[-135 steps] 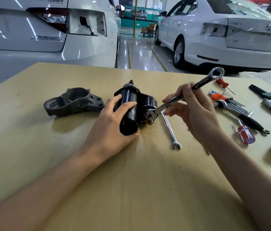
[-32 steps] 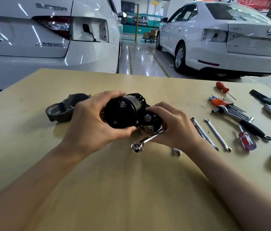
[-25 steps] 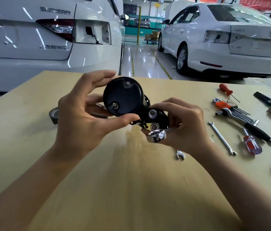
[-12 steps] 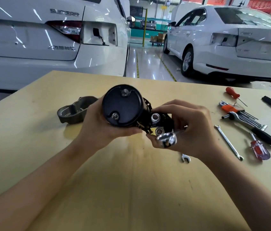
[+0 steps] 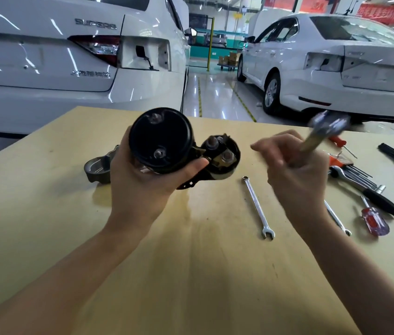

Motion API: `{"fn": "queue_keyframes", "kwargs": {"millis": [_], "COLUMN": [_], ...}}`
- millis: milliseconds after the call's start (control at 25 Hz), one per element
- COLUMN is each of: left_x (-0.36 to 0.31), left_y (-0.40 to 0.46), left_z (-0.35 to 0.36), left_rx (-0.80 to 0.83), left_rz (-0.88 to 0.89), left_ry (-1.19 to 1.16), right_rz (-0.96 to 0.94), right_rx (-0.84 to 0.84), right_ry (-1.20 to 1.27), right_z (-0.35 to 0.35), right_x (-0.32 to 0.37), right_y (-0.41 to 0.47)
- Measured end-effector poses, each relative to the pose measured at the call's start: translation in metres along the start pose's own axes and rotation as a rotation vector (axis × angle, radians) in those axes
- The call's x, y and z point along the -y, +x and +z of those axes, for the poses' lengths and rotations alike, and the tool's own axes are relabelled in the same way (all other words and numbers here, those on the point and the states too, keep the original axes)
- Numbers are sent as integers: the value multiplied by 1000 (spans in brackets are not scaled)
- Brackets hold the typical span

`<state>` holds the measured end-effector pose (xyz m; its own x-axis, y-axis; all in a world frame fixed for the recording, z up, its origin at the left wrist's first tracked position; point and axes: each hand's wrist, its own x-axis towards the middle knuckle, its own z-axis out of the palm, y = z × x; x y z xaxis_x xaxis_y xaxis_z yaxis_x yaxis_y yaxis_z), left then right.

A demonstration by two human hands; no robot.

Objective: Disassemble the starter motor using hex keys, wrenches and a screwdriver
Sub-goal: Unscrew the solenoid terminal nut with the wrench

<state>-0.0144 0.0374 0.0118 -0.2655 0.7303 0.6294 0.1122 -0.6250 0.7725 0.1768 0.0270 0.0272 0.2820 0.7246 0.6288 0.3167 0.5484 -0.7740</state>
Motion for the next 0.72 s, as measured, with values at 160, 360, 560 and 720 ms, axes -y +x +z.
{"fn": "queue_keyframes", "kwargs": {"millis": [160,360,560,720], "left_x": [0,-5,-6,-8], "left_y": [1,-7,-12,-12], "left_z": [0,4,7,8], "left_rx": [-52,1,-12,-48], "left_rz": [-96,-101,-170,-203], "left_ry": [10,64,12,-8], "right_rz": [519,442,291,245], "right_rx": [-123,-18,58,62], "right_ry": [594,639,618,584], "right_z": [-4,-1,2,7], "right_x": [3,8,13,16], "right_y": [14,9,2,-4]}}
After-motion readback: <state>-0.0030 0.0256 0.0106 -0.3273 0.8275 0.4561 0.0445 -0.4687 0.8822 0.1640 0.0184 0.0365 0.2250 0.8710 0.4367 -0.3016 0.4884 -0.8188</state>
